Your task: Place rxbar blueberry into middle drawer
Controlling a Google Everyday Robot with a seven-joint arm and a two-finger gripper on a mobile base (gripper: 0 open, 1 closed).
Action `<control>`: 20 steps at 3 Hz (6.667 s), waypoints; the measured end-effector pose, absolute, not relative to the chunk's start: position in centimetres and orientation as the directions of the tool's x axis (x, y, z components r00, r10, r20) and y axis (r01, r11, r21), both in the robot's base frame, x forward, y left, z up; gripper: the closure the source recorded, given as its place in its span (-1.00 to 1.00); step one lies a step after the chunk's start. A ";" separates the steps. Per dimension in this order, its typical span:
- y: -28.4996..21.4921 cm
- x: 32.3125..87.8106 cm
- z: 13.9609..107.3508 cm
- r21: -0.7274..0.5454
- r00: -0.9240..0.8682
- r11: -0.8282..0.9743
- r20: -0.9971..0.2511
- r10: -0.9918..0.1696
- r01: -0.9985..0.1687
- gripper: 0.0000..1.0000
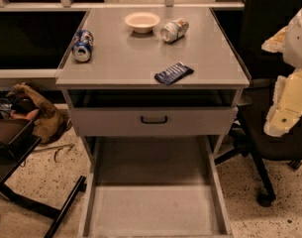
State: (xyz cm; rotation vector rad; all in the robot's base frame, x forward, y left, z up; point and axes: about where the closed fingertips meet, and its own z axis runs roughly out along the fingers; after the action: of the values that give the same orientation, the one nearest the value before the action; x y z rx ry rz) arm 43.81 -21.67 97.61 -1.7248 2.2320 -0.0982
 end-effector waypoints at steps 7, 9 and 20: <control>-14.8 55.3 86.2 -0.212 -0.011 0.053 -0.195 -0.981 -0.976 -1.00; -11.0 62.5 81.5 -0.190 0.070 -0.032 -0.199 -0.978 -0.981 -1.00; -8.2 69.4 79.6 -0.148 0.136 -0.113 -0.160 -0.978 -0.983 0.85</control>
Offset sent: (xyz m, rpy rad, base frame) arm 0.0115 0.0140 -0.0287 -0.0376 0.0195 0.0625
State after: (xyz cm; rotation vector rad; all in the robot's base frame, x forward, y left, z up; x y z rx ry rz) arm 69.35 -8.17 79.64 -2.1928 1.9321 0.0329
